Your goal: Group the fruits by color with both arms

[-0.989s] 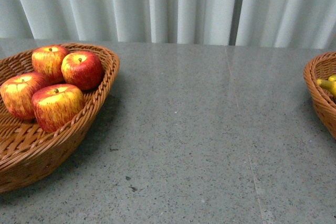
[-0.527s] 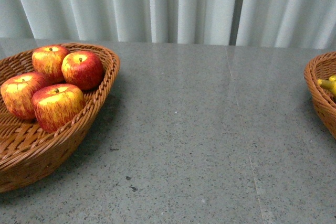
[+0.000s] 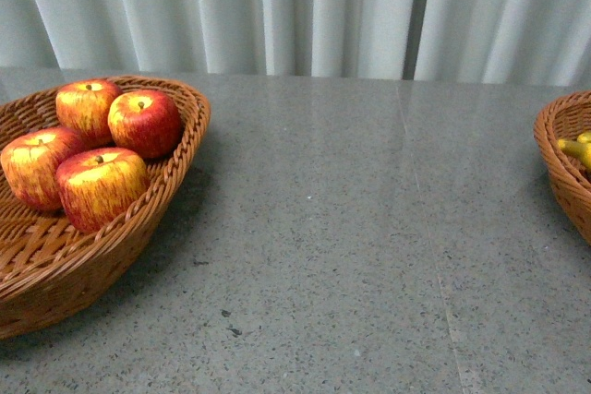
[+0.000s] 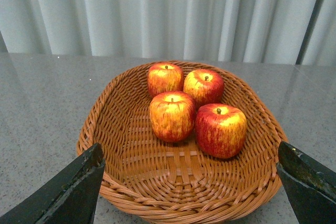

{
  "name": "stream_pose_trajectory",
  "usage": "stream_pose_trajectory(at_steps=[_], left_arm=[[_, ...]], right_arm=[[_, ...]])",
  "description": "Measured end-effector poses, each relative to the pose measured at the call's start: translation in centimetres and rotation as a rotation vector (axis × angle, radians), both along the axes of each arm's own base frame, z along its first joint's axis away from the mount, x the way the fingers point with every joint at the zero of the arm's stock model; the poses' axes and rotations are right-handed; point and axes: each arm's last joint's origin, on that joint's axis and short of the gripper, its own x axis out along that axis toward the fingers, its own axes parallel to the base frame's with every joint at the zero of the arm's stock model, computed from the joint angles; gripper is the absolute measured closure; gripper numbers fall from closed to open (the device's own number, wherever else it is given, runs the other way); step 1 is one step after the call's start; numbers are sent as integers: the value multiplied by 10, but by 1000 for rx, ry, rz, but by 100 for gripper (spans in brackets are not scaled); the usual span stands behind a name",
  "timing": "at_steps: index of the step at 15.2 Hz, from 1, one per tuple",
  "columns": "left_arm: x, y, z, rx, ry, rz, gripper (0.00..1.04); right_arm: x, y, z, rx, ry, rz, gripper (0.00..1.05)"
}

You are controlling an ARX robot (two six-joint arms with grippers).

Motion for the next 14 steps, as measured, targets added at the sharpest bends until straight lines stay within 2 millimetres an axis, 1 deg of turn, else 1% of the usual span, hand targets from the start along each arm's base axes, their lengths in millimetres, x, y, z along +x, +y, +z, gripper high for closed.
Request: stream_pose_trajectory(at_steps=[4, 5, 6, 12, 13, 14], left_arm=[[0, 0, 0, 0, 0, 0, 7], [0, 0, 0, 0, 0, -1, 7], [0, 0, 0, -1, 0, 1, 7], [0, 0, 0, 0, 0, 0, 7], [0, 0, 0, 0, 0, 0, 7], [0, 0, 0, 0, 0, 0, 7]], right_arm=[[-4, 0, -7, 0, -4, 1, 103], [-10, 0, -16, 0, 30, 5, 103], [-15, 0, -16, -1, 5, 2, 103], [-16, 0, -15, 0, -5, 1, 103], [-15, 0, -15, -1, -5, 1, 101], [-15, 0, -15, 0, -5, 1, 90]])
